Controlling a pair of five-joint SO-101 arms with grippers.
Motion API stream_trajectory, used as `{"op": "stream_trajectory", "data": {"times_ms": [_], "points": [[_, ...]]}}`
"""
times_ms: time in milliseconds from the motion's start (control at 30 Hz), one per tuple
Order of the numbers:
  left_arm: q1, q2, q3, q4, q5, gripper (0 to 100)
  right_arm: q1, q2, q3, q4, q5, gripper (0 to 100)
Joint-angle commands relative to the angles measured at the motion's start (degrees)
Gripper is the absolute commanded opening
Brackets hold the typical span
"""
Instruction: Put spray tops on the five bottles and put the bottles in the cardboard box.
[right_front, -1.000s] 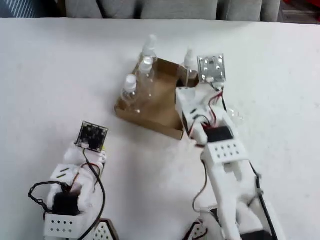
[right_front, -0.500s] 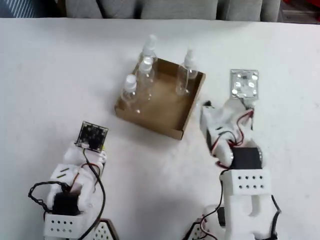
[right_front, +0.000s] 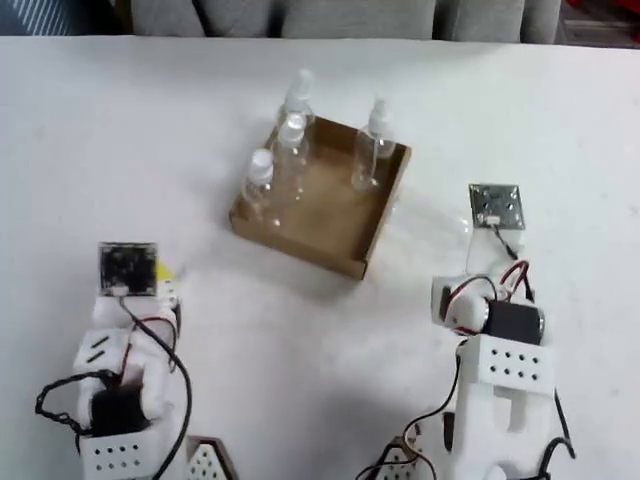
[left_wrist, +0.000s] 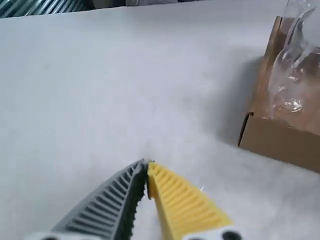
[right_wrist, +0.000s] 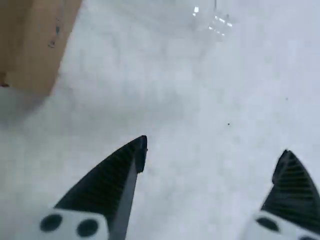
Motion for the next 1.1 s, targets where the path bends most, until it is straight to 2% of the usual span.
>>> {"op": "stream_trajectory", "data": {"times_ms": [0, 133, 300, 500, 633, 800, 1000, 1067], "points": [[-0.66, 0.57, -5.01, 1.76, 2.55, 2, 0.75, -1.36, 1.41, -4.09, 0.44, 35.1], [-0.57, 4.00, -6.95, 1.76, 2.64, 2, 0.75, -1.36, 2.20, -4.18, 0.35, 35.1], [-0.31, 20.62, -14.42, 0.79, 2.29, 2, 0.75, -1.27, 2.37, -4.35, 0.35, 35.1], [0.40, 42.86, -18.20, -8.97, 2.20, 2, 0.92, -1.27, 2.37, -4.18, 0.70, 35.1], [-0.84, 54.37, -21.36, -12.66, 2.20, 2, 0.84, -1.19, 0.88, -3.91, 1.05, 35.1], [-1.71, 62.64, -23.56, -16.26, 2.11, 2, 0.57, 4.18, -8.26, 3.21, 8.88, 35.1], [-1.54, 63.69, -23.21, -17.32, 1.85, 2, 0.48, 22.02, -23.47, 6.29, 19.34, 35.3], [-1.54, 63.69, -23.21, -17.32, -0.53, 2, -0.92, 28.79, -28.92, 7.08, 21.98, 35.4]]}}
